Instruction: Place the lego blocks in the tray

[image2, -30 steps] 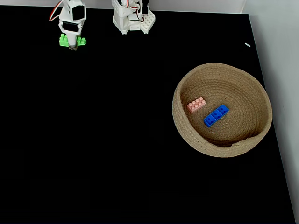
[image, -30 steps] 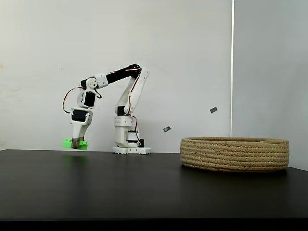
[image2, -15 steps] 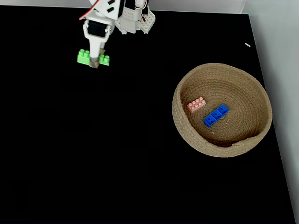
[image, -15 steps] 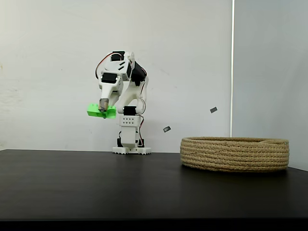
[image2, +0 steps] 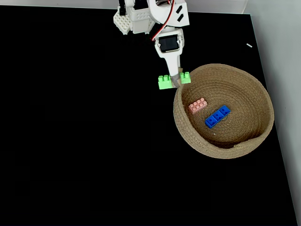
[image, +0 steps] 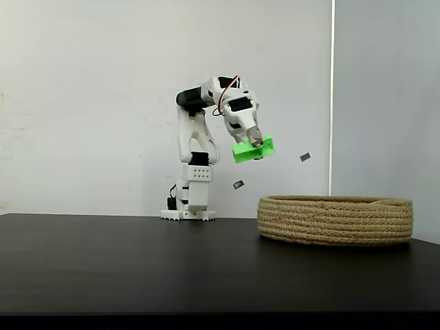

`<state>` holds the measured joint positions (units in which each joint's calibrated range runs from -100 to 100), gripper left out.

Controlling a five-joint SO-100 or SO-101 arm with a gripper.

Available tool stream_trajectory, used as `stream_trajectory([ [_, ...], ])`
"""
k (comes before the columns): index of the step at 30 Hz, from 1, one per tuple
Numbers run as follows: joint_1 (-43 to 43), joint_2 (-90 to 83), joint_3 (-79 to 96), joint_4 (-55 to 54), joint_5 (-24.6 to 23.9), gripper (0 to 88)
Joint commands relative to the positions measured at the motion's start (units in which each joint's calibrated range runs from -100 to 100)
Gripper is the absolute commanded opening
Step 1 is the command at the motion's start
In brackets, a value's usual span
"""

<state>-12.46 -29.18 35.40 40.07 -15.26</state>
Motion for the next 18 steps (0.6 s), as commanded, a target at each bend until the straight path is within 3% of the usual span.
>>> stream_trajectory([
  [1, -3.53, 2.87, 2.50, -13.54, 1.32, 1.0],
  [4, -5.10, 6.13, 1.77, -13.96, 2.39, 23.2],
  [5, -5.43, 6.56, 1.31, -13.96, 2.25, 26.2],
  [13, -6.83, 8.80, -0.79, -13.63, 2.15, 30.3],
  [18, -2.96, 3.90, -0.15, 1.12, 3.27, 15.0],
])
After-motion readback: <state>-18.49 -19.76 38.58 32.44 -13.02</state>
